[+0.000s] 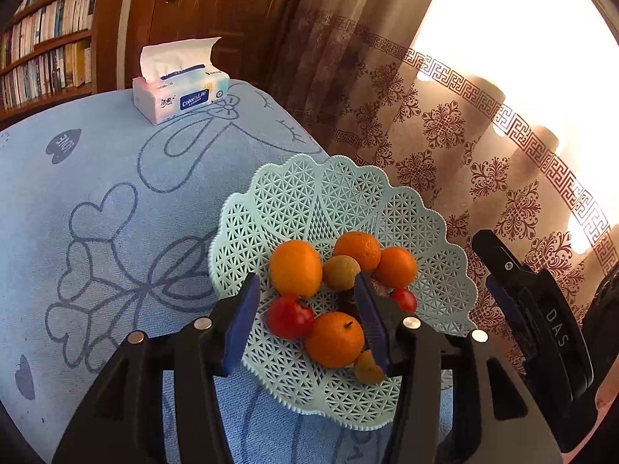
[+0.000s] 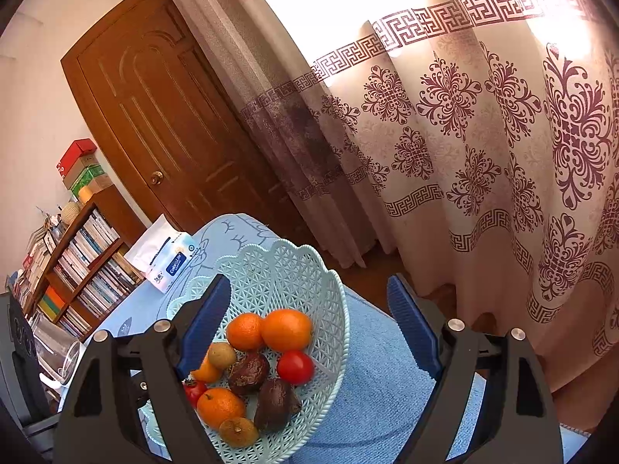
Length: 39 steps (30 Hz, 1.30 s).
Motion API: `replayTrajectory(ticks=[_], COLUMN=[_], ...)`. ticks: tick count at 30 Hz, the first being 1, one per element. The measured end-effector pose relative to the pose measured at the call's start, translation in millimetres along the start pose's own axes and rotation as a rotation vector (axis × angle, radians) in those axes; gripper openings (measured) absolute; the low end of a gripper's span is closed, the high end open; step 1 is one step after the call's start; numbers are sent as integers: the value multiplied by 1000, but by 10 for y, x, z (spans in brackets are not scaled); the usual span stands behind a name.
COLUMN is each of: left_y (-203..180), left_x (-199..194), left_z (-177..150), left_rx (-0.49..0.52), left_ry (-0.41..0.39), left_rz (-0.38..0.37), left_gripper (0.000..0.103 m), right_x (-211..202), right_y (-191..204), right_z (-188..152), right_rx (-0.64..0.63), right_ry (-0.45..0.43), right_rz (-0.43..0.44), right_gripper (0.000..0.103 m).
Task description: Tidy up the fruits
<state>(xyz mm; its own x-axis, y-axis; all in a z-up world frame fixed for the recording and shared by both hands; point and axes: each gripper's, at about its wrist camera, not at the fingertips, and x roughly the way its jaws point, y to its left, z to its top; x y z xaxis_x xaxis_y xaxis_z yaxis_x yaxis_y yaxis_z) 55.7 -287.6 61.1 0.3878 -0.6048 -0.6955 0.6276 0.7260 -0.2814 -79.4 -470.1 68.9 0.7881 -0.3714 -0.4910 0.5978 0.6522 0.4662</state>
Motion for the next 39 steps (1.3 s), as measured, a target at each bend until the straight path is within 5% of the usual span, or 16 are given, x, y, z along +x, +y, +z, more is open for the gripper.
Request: replayTrajectory(ticks=[3, 5, 9, 14, 28, 39], left_y=[-23, -60, -132, -191, -300, -355], left_x=[-81, -148, -282, -475, -838, -1044], left_z=[-36, -72, -134, -200, -377, -542], left_rx=[40, 73, 136, 189, 267, 315], left_ry=[-31, -61, -106, -169, -252, -313], left_rz=[61, 116, 189, 278, 413, 506], left_gripper=[55, 67, 69, 87, 88, 91], right_x=[-3, -10, -16, -44, -153, -395], right_y=[0, 2, -6, -12, -31, 69], right_z=[-2, -2, -1, 8, 13, -74], right_rx=[-1, -1, -1, 1, 3, -124], right_ry=[1, -1, -5, -17, -41, -60], right_rz=[-2, -3, -7, -3, 3, 22], right_gripper=[85, 85, 85, 94, 96, 100])
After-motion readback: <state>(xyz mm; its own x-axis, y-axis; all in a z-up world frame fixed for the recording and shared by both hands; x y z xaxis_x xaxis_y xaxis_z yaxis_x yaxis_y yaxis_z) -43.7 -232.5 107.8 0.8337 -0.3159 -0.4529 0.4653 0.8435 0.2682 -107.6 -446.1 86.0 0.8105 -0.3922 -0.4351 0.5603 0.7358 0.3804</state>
